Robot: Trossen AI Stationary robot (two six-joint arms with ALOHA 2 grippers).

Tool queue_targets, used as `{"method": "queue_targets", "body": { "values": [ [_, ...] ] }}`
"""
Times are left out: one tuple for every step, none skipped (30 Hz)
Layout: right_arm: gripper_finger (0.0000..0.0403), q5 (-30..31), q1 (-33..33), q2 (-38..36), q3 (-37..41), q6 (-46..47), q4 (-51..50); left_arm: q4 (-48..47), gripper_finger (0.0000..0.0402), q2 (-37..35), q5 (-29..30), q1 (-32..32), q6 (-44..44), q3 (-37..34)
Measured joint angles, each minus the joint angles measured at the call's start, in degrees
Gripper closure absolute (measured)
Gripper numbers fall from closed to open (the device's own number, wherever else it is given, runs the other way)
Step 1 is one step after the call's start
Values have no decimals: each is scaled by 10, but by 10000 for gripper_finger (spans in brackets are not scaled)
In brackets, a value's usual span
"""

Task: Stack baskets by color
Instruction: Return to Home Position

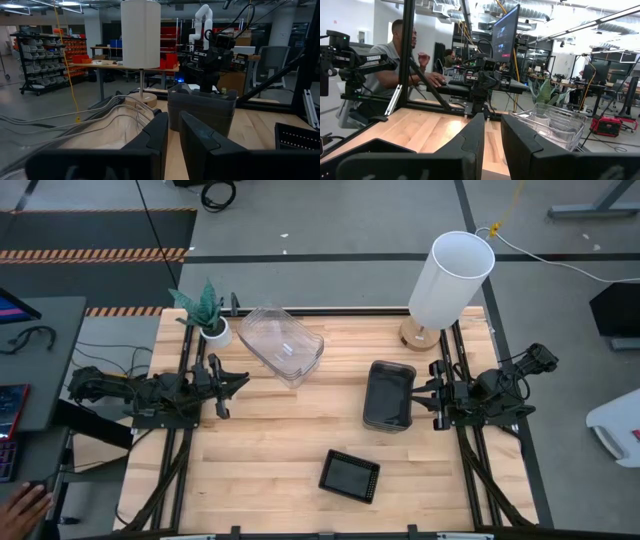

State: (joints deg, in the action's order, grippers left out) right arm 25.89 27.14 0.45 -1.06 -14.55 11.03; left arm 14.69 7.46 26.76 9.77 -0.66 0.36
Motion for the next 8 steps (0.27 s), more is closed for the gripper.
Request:
{"method": "queue_targets", "body": {
  "values": [
    [332, 0, 0, 0, 0, 0, 0, 0, 349, 0, 0, 0, 0, 0],
    [332, 0, 0, 0, 0, 0, 0, 0, 348, 0, 0, 0, 0, 0],
    [332, 0, 0, 0, 0, 0, 0, 0, 346, 0, 0, 0, 0, 0],
    [332, 0, 0, 0, 0, 0, 0, 0, 345, 0, 0, 0, 0, 0],
    [332, 0, 0, 0, 0, 0, 0, 0, 343, 0, 0, 0, 0, 0],
    [332, 0, 0, 0, 0, 0, 0, 0, 342, 0, 0, 0, 0, 0],
    [332, 0, 0, 0, 0, 0, 0, 0, 341, 0, 0, 0, 0, 0],
    [332, 0, 0, 0, 0, 0, 0, 0, 340, 0, 0, 0, 0, 0]
  ]
}}
